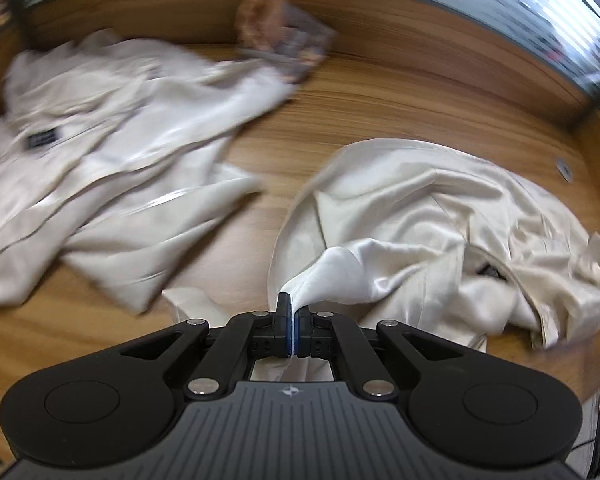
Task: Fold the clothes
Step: 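Lift the cream shirt with both tools and pull it apart, then raise the shirt high with both tools and swing it over the desk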
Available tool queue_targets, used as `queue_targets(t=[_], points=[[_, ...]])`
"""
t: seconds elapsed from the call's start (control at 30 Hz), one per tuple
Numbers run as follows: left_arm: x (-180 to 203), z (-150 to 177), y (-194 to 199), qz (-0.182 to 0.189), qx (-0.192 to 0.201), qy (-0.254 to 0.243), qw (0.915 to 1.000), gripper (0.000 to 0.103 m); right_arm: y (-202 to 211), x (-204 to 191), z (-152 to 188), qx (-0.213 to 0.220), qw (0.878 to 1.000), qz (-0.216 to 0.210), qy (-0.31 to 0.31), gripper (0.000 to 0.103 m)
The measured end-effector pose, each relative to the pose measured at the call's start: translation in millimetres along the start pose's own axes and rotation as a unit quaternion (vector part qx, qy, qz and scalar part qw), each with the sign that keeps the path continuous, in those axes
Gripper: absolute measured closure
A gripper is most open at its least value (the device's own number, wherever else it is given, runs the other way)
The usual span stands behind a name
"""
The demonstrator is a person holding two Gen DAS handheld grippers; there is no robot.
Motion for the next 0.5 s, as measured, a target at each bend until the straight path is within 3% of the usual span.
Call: queue_targets(t=[0.17, 0.37, 0.47, 0.5], points=[[46, -8, -17, 0.029, -0.009, -0.053, 0.9981, 0.102, 29, 50, 58, -0.023, 0.997, 0.032, -0.062, 0.098], [72, -11, -25, 0.035, -0.011, -0.08, 0.9961, 0.102, 51, 75, 97, -0.033, 0.994, 0.029, -0.098, 0.097], [74, -12, -26, 0.029, -0.01, -0.079, 0.9964, 0.102, 50, 78, 98, -0.032, 0.995, 0.02, -0.096, 0.091], [73, -13, -25, 0.027, -0.009, -0.076, 0.9967, 0.102, 49, 74, 95, -0.029, 0.996, 0.019, -0.087, 0.081]])
Point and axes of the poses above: each gripper's, at about its wrist camera, not at the fingertips, and y roughly against the way its jaws point, x to its right, z to its underside, the point moved 7 cm from there along -y, roughly the way its jaws point, and after that the axes turned 2 degrees about z, right-handed, at the moved point
